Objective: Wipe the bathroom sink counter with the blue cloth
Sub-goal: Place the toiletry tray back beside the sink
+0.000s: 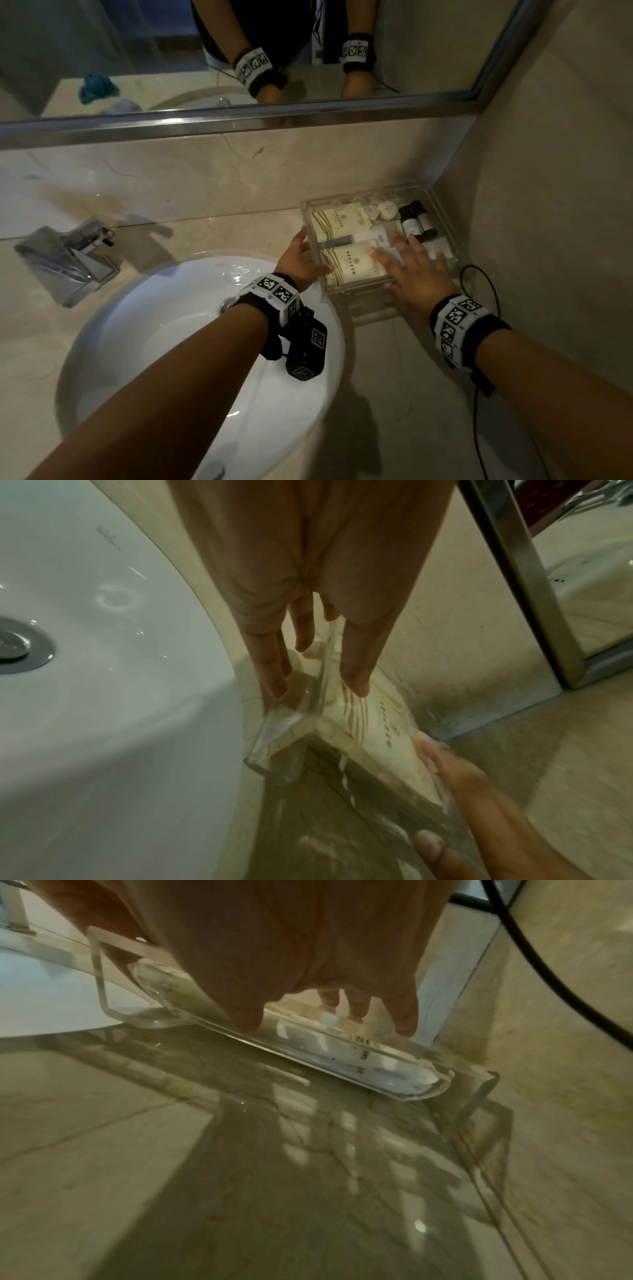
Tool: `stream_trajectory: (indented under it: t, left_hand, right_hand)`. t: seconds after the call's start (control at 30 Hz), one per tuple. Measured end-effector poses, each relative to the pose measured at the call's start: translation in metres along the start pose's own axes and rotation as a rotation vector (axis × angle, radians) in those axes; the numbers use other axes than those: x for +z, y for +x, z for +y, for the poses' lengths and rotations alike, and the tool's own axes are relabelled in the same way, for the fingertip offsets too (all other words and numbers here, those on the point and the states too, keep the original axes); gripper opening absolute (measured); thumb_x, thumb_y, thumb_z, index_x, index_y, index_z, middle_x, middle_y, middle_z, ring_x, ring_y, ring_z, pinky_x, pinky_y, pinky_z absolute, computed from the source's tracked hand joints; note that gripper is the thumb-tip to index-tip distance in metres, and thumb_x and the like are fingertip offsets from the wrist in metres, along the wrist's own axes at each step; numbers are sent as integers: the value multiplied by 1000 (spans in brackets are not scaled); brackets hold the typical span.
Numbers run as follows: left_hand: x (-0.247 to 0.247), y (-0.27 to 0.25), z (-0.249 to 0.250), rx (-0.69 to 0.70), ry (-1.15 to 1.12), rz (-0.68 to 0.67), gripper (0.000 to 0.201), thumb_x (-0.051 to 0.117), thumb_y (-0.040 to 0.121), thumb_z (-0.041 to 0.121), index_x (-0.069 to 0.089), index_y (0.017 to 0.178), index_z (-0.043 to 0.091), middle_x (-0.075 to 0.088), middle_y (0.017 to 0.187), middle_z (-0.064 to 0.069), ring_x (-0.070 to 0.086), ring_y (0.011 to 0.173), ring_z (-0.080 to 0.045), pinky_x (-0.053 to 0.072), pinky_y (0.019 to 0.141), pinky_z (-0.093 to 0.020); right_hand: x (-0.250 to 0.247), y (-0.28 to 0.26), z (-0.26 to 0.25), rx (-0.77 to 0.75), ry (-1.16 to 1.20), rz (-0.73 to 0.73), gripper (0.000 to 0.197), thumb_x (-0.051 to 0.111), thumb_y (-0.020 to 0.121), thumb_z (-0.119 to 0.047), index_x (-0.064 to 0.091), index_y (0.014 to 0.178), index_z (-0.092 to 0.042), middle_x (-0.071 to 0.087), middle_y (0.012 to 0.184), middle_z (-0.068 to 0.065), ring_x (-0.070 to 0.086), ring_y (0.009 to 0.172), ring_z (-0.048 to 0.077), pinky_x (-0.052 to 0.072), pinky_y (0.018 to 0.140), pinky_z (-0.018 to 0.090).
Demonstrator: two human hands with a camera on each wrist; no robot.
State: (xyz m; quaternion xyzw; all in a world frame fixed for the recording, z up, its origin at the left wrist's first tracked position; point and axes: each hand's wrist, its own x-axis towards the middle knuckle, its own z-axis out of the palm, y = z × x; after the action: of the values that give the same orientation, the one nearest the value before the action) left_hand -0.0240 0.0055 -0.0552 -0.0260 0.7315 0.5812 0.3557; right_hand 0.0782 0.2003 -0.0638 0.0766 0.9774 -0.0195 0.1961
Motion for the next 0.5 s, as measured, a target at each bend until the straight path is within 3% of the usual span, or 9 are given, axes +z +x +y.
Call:
stream_trajectory:
  t: [0.3,0.5]
  left_hand:
    - [6,9,4,-17,7,-17,107,70,75,-10,3,152,21,37,148,-8,44,130,-30,47,96,-52]
    - [7,19,10,-2,-10,-44,101,65,79,-13,4,152,21,35,150,-8,40,133,-28,46,99,-46]
  right_hand:
    - [1,3,16,3,-38,28,67,40,94,-43,-8,141,-47,-14,156,-8,-7,144,26,16,111,62]
    - [-4,7,18,31,-2,13,67,39,95,-37,-10,140,-49,-12,156,-10,-5,144,26,18,110,61]
